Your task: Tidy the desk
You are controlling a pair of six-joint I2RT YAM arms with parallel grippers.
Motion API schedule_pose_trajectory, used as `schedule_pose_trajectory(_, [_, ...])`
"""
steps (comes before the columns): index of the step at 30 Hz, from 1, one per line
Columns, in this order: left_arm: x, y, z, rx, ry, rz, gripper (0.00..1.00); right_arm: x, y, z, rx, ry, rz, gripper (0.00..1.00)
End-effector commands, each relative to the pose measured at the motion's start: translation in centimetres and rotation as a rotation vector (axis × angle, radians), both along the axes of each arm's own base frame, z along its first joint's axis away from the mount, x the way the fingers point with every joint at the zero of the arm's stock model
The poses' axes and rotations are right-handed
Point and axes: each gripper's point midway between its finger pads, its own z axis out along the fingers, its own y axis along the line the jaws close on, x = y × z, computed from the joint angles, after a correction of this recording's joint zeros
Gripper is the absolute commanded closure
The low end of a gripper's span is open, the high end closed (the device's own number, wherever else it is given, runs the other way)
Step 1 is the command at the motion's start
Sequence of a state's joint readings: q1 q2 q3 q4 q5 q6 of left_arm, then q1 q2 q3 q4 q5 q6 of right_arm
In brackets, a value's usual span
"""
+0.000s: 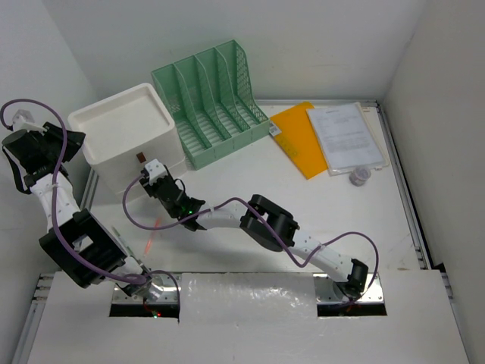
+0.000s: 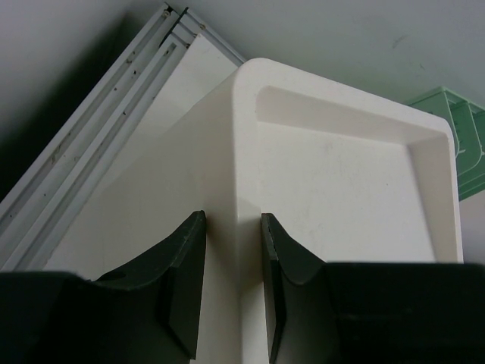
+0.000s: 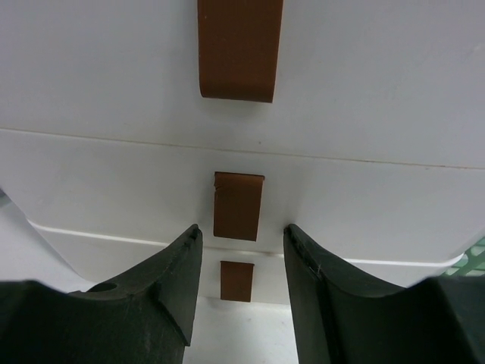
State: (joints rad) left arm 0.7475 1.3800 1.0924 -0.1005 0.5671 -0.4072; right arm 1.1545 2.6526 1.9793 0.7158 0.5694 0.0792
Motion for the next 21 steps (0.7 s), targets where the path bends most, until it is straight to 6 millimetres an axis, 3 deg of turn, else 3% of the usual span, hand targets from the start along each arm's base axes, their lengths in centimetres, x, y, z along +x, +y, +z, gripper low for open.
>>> schedule_pose_trajectory(1, [-1.4,-4.0,-5.2,-0.284,0.15,-0.082,1.0,1.6,-0.5,8.6,0.178,-0.108,-0.03,0.55])
schedule_pose_trajectory(8, [-1.3,-3.9,-5.2,-0.281,0.148,-0.079,1.0,1.8,-0.7,9.7,0.199,-0.13,-0.043,0.58])
schedule_pose_trajectory(14, [-1.3,-3.9,-5.4,-0.285,0.15,-0.08,1.0,1.9,-0.4,9.3,0.197,-0.124,-0.046,0.63])
schedule_pose_trajectory(17, [-1.2,-3.9,-5.5,-0.289,0.153,-0.082,1.0,2.1,-0.3,9.1,0.199,-0.123,-0.056,0.8])
schedule_pose_trajectory(18, [-1.3,-4.0,-5.6,-0.292,0.155,-0.082,1.0,2.2,-0.4,9.4,0.206,-0.124,-0.064,0.93])
schedule_pose_trajectory(19, [-1.3,-4.0,-5.5,-0.292,0.153,-0.083,1.0,2.3,-0.3,9.3,0.206,-0.122,-0.065,1.0])
schedule_pose_trajectory(21, [-1.3,-4.0,-5.7,-0.3,0.157,-0.085,1.0,2.4,-0.4,9.0,0.203,-0.12,-0.063,1.0])
